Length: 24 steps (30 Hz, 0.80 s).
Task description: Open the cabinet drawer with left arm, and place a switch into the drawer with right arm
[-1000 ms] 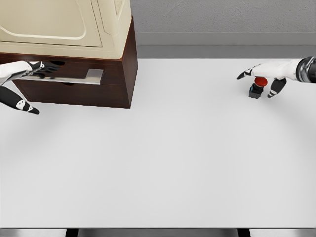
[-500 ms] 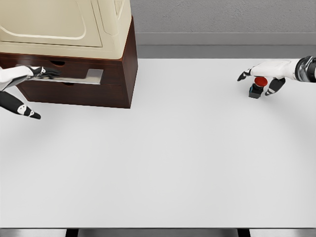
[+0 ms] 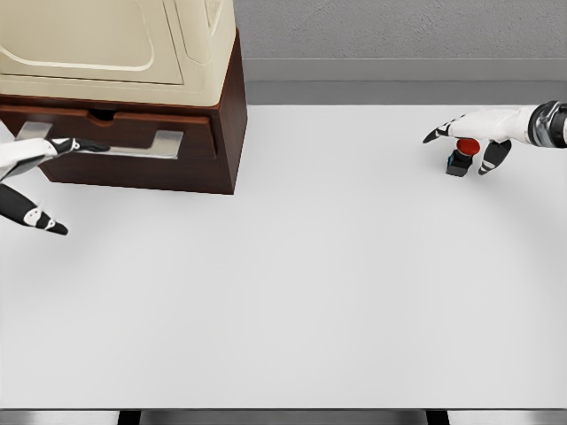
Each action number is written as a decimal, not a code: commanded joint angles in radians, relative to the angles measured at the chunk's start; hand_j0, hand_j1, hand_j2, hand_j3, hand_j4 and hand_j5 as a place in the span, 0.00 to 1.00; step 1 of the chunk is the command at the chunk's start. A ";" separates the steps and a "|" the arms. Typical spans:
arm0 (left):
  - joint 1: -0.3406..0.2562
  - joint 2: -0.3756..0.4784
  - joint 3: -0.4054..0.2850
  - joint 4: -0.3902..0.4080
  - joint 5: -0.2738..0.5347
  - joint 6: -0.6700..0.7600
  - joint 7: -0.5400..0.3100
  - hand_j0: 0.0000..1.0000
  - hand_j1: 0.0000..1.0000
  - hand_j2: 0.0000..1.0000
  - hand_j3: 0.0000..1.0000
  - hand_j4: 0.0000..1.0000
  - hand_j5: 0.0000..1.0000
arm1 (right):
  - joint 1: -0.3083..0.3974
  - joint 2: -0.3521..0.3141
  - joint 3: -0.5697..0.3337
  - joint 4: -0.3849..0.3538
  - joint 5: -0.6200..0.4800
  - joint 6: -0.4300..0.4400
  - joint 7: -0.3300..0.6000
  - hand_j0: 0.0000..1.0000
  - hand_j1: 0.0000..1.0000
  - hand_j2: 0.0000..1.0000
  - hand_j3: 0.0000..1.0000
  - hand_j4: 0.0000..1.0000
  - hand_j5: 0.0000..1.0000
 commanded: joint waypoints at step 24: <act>-0.001 0.104 -0.062 -0.029 -0.141 -0.120 -0.138 1.00 1.00 1.00 1.00 1.00 1.00 | -0.005 -0.004 -0.001 -0.005 -0.004 0.002 0.000 0.95 0.95 0.95 0.95 0.95 0.95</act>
